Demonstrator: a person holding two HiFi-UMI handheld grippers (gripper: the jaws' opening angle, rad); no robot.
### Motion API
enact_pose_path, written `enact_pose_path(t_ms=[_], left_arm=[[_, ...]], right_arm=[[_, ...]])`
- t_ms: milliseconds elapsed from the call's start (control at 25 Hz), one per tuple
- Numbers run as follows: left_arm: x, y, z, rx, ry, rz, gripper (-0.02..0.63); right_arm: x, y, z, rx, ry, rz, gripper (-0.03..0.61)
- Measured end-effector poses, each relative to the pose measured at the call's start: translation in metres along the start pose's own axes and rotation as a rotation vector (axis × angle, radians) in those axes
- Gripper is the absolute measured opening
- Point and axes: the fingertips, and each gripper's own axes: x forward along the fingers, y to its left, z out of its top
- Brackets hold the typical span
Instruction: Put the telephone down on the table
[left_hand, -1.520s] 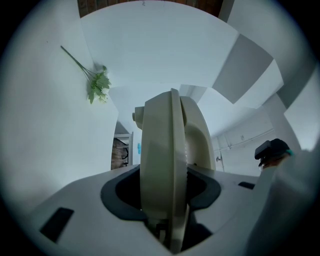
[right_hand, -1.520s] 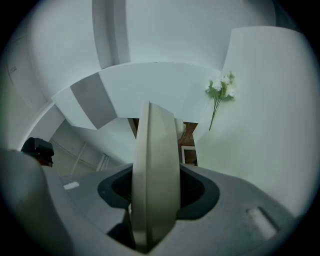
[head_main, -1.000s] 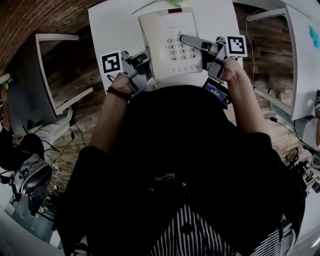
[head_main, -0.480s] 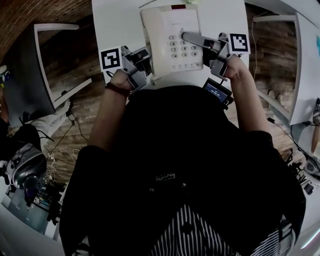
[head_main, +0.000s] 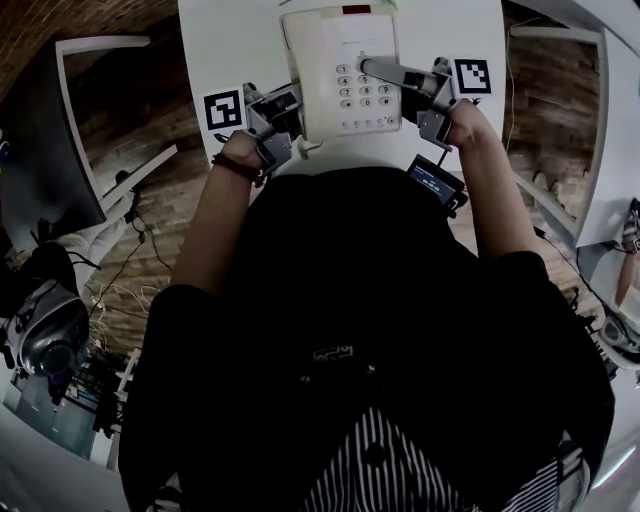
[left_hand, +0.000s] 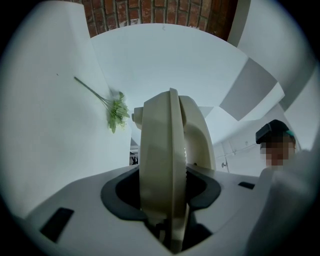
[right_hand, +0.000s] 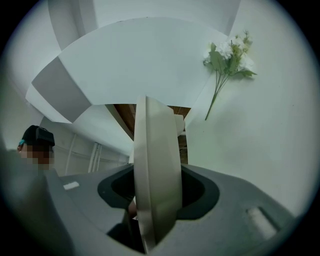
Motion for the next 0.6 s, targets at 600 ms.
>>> enact_pose_path(t_ms=[600], left_arm=[[0.004,0.038,-0.001,-0.026,-0.017,0.000,0.195]], right_arm=[[-0.002,-0.038,0.001,0.023,0.024,-0.017,0.201]])
